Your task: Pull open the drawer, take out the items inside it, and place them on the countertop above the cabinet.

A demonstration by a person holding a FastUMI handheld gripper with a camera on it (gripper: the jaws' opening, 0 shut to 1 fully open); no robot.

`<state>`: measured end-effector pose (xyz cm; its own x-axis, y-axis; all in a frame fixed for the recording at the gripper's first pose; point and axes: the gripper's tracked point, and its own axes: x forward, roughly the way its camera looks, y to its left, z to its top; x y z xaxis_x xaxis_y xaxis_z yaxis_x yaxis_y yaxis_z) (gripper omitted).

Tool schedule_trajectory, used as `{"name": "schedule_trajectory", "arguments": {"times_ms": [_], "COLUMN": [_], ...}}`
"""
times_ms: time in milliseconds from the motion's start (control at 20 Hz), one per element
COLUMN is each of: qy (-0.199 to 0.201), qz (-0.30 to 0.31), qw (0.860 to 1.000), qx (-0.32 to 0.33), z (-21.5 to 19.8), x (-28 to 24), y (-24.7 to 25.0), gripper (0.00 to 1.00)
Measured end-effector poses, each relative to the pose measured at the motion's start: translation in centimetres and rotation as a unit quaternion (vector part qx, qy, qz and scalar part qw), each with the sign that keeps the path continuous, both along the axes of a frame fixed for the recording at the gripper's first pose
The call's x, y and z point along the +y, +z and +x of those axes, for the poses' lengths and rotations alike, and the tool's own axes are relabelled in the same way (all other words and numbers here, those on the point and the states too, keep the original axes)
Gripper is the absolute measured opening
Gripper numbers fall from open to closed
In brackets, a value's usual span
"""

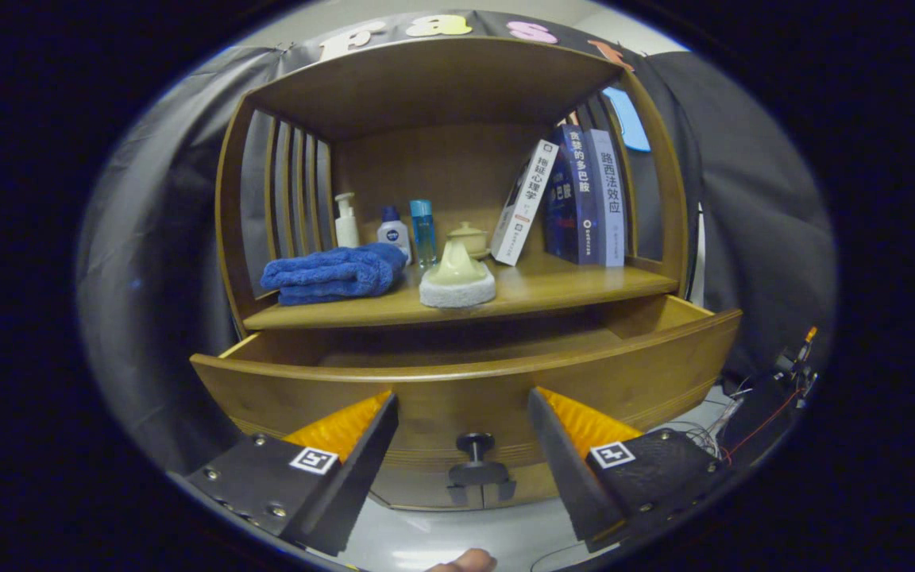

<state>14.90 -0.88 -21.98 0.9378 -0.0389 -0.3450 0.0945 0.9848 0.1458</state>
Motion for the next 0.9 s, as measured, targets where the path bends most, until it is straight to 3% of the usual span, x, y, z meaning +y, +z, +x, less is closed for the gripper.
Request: {"name": "schedule_trajectory", "arguments": {"times_ms": [900], "qy": [0.003], "qz": [0.011], "qw": [1.000], "qx": [0.006], "z": [6.7], "x": [-0.3], "y": [-0.5], "gripper": [1.00]}}
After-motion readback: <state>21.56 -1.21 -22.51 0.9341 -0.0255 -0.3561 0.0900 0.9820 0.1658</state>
